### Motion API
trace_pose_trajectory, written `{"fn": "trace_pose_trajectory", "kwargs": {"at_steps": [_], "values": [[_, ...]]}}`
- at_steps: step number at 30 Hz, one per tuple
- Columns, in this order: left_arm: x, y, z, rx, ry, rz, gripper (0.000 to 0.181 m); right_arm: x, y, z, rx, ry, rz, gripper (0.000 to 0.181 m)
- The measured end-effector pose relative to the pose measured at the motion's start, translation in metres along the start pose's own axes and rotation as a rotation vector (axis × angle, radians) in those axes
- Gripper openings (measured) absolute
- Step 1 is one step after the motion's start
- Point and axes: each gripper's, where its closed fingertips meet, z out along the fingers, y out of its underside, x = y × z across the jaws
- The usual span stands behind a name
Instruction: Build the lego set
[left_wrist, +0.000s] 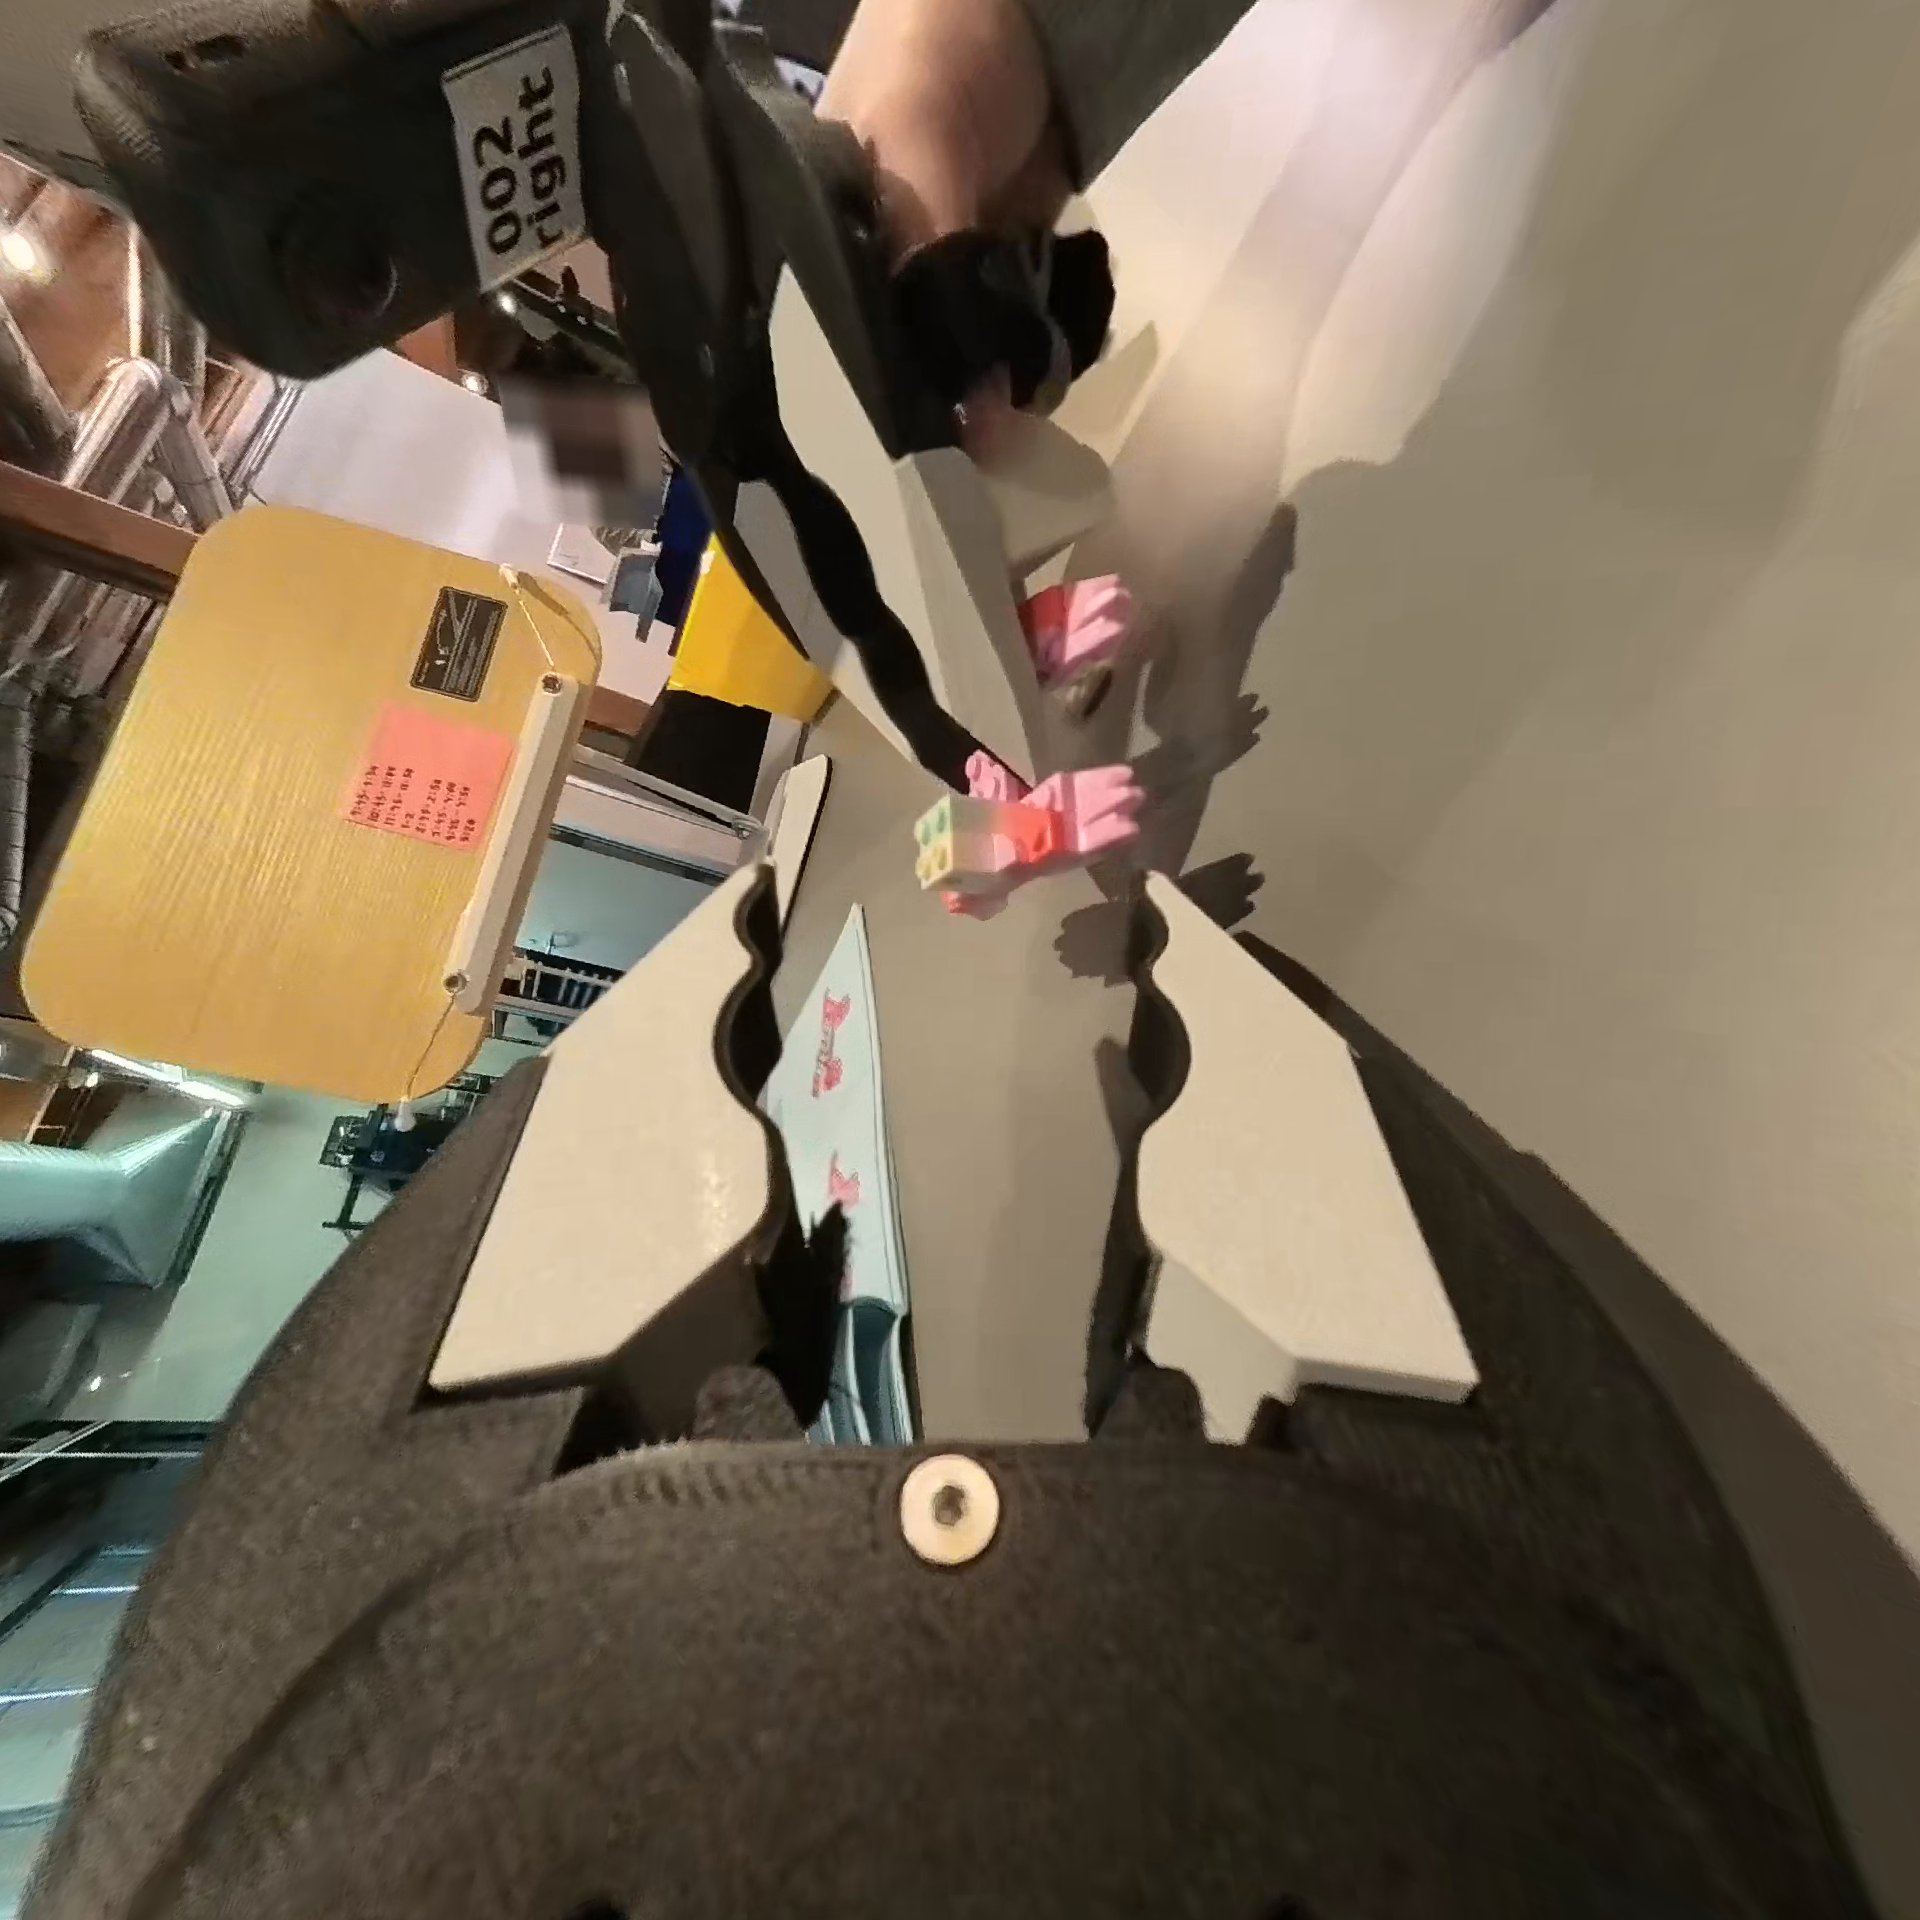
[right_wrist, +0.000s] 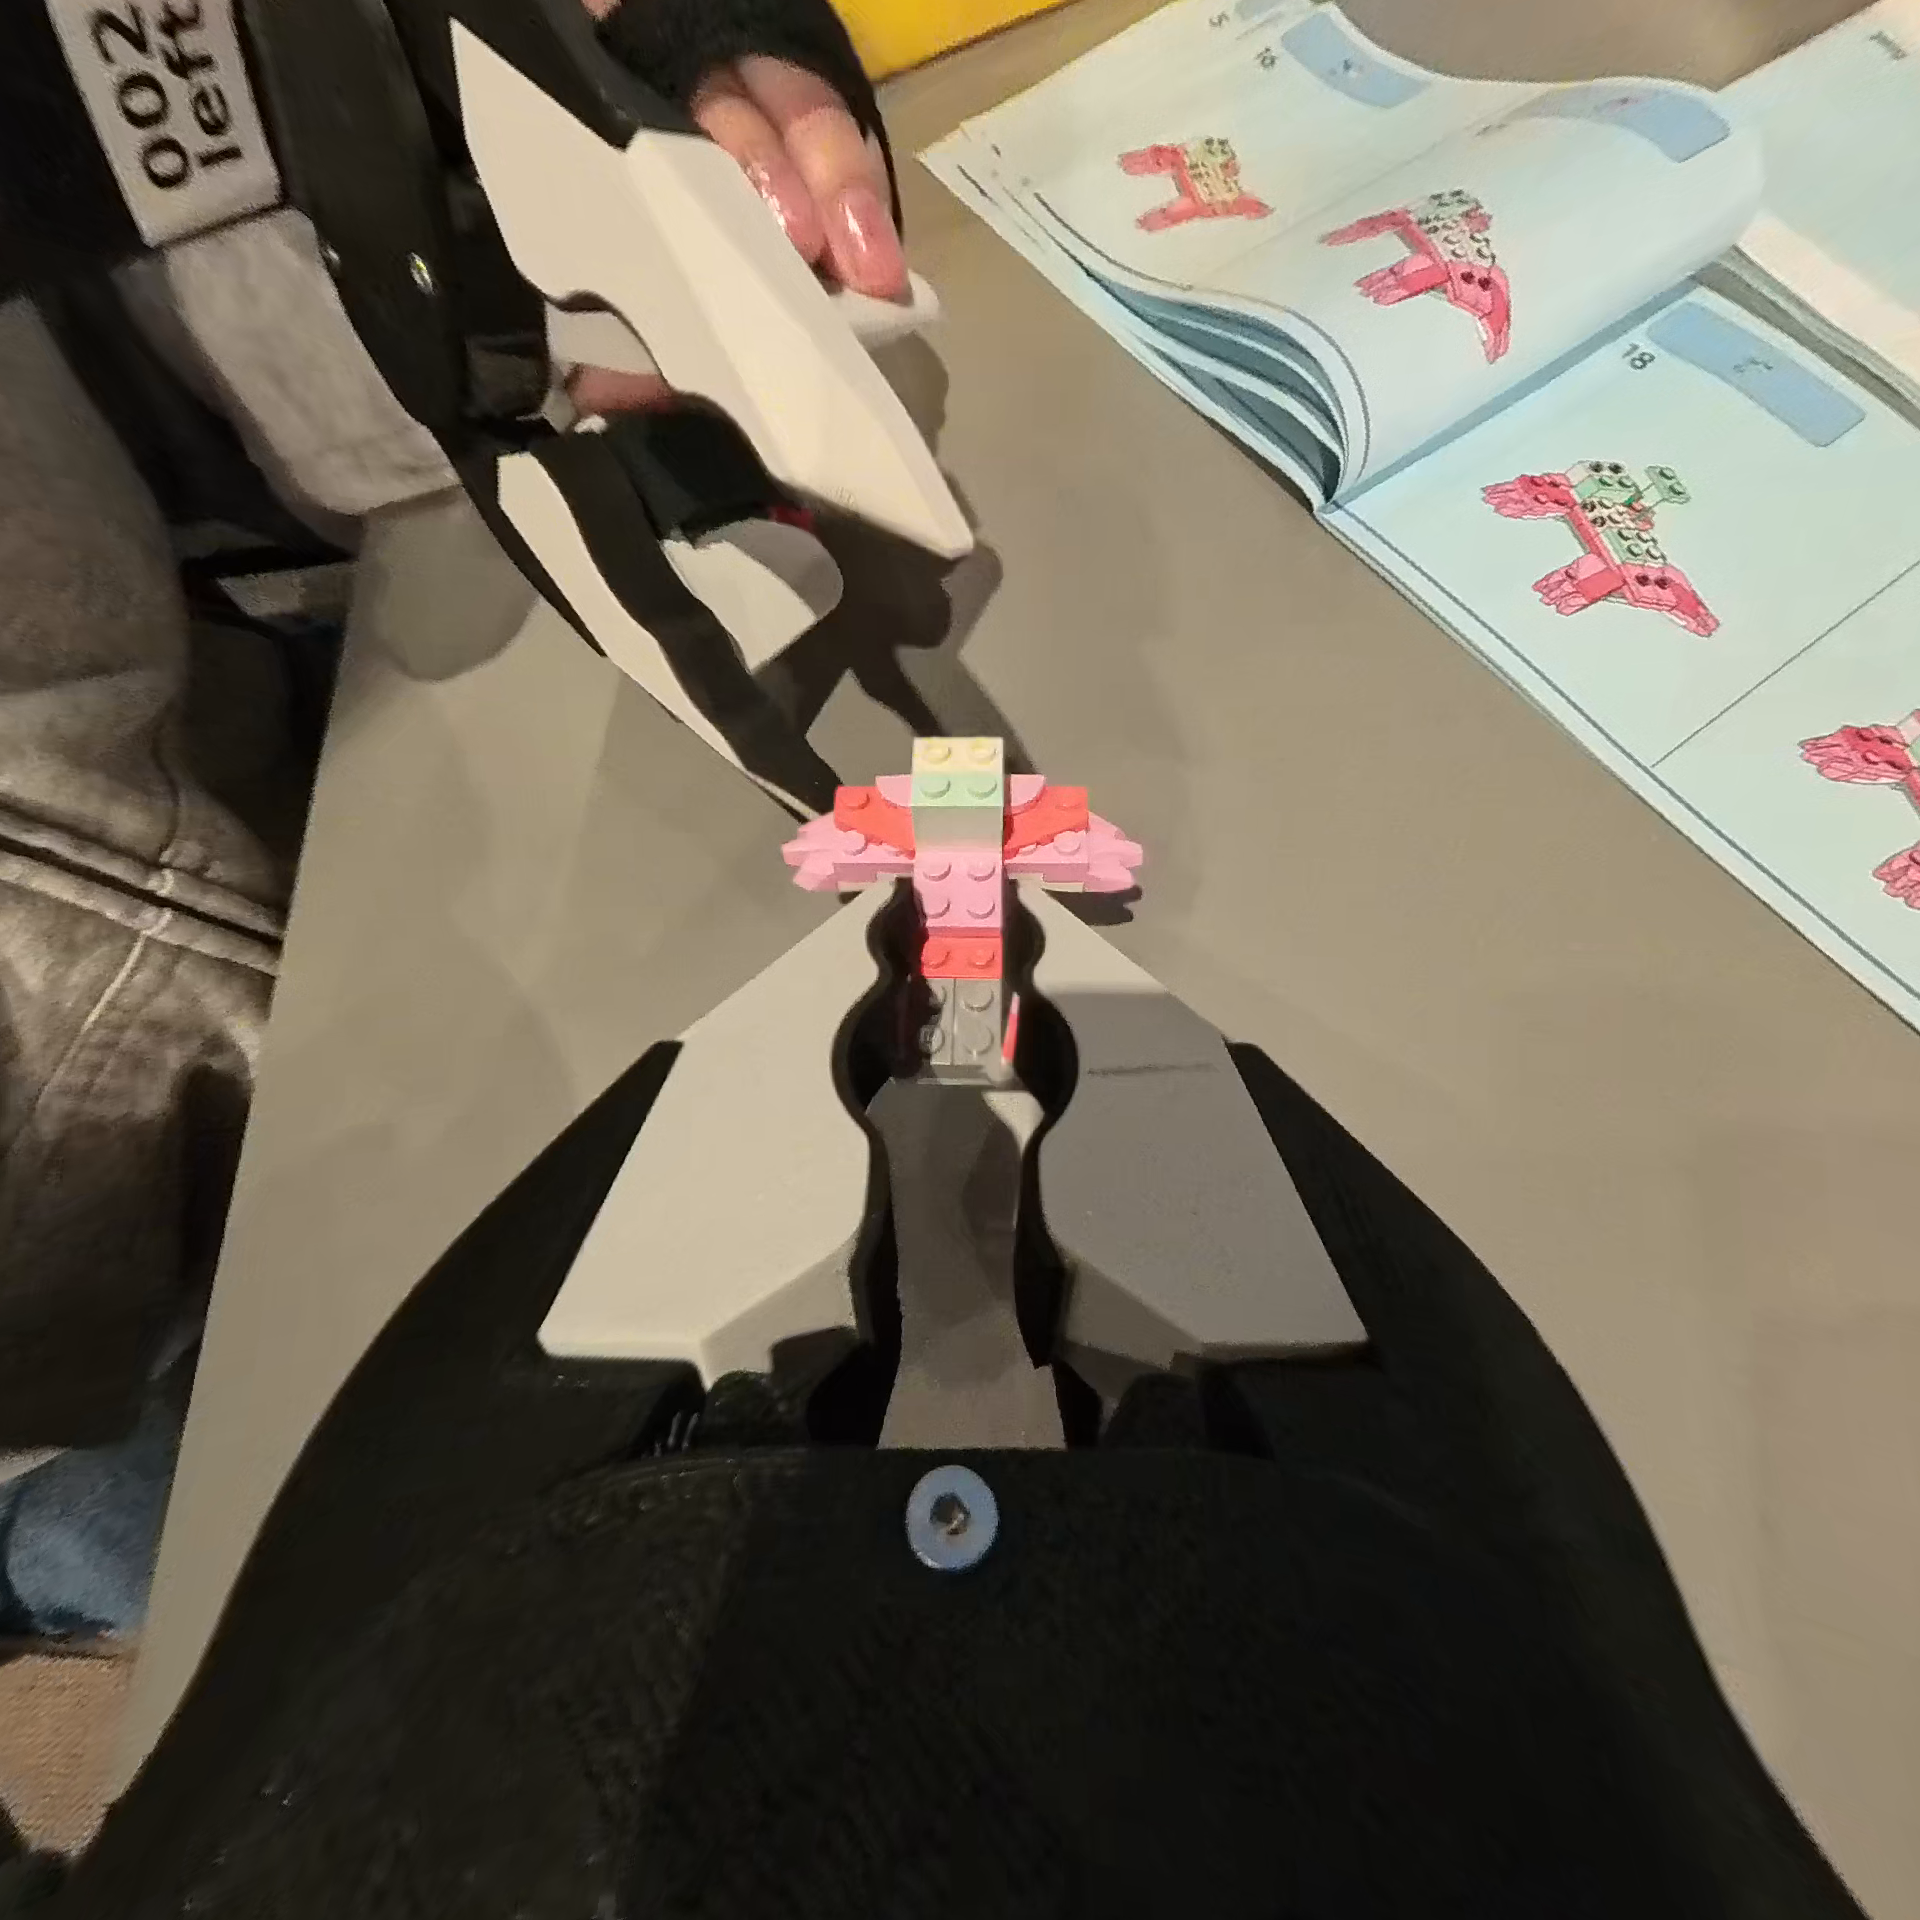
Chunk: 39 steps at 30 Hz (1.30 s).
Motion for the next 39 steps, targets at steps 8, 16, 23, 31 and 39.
{"fn": "trace_pose_trajectory", "kwargs": {"at_steps": [8,16,23,31,39], "values": [[0.004,-0.015,0.000,0.044,-0.039,0.101,0.045,-0.020,-0.013,-0.004,0.097,-0.147,-0.015,0.014],[0.006,-0.008,0.005,-0.036,-0.077,0.251,0.026,-0.021,-0.008,-0.002,0.089,-0.161,-0.017,0.014],[0.007,0.010,0.011,-0.144,-0.077,0.308,0.022,0.020,0.011,-0.049,0.138,0.067,0.076,0.038],[0.009,0.012,0.015,-0.153,-0.084,0.345,0.022,0.036,0.068,-0.043,0.022,0.117,0.125,0.040],[0.004,0.016,0.014,-0.166,-0.099,0.332,0.022,0.019,0.074,-0.042,-0.022,0.001,0.154,0.022]]}}
